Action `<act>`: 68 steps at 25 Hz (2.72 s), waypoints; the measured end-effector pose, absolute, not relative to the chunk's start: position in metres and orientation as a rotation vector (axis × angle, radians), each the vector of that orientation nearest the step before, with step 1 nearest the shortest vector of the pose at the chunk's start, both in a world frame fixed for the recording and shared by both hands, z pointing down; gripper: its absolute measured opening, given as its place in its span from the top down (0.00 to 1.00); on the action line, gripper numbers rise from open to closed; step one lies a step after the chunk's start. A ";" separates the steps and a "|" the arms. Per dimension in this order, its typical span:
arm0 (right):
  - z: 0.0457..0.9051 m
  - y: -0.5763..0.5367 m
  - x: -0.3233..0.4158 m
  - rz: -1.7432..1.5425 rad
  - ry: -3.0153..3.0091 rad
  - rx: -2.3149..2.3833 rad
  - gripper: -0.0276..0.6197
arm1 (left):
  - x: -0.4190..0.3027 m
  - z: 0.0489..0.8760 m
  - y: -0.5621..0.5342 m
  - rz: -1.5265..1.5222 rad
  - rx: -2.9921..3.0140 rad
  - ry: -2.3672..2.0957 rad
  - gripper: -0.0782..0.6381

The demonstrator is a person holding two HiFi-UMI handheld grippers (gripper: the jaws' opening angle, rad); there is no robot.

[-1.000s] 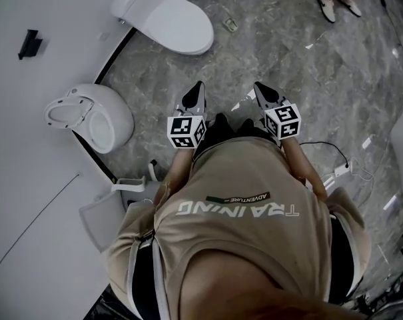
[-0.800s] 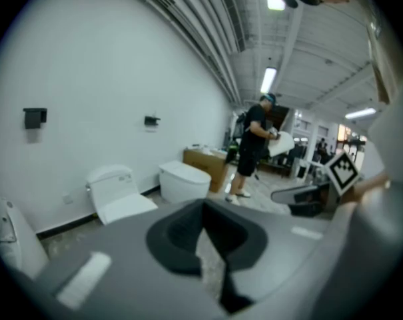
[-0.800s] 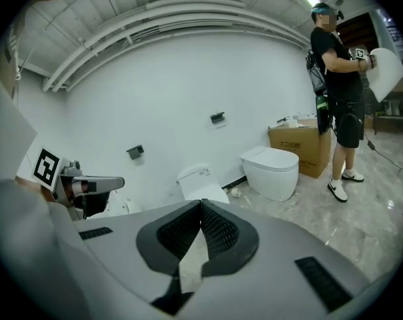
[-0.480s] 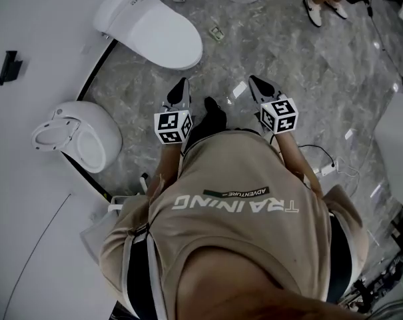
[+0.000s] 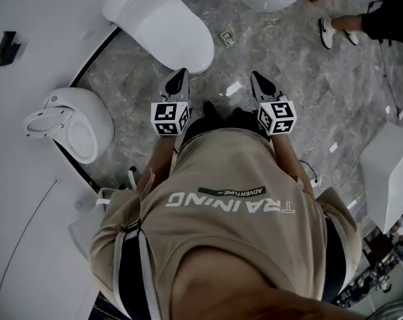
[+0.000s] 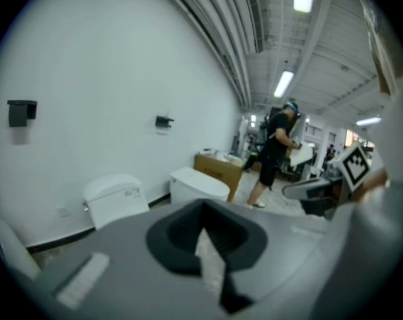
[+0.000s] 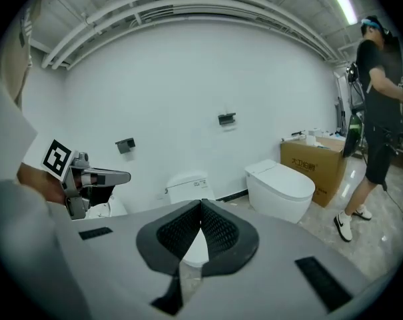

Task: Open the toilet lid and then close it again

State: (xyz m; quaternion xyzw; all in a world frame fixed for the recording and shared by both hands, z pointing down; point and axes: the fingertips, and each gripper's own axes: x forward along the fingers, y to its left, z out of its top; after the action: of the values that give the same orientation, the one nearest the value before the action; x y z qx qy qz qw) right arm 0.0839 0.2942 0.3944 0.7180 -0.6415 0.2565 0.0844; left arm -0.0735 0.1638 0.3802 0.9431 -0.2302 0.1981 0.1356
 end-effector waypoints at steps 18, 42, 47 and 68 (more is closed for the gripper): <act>0.430 0.120 0.167 0.591 -2.296 1.516 0.94 | -0.046 0.390 0.102 0.507 2.361 -1.262 0.89; 0.561 0.086 0.095 0.741 -1.986 1.239 0.94 | -0.147 0.498 0.042 0.583 2.247 -1.411 0.89; 0.611 0.107 0.095 0.833 -1.903 1.173 0.94 | -0.143 0.535 0.041 0.527 2.176 -1.284 0.88; 0.860 0.107 0.127 0.839 -1.784 0.812 0.94 | -0.148 0.832 0.075 0.710 1.698 -1.237 0.88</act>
State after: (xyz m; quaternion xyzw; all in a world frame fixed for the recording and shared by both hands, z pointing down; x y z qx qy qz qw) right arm 0.1267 0.1072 0.8605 0.3332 -0.7324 0.3446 0.4835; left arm -0.1483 0.0749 0.8319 0.6854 -0.4994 0.2866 0.4458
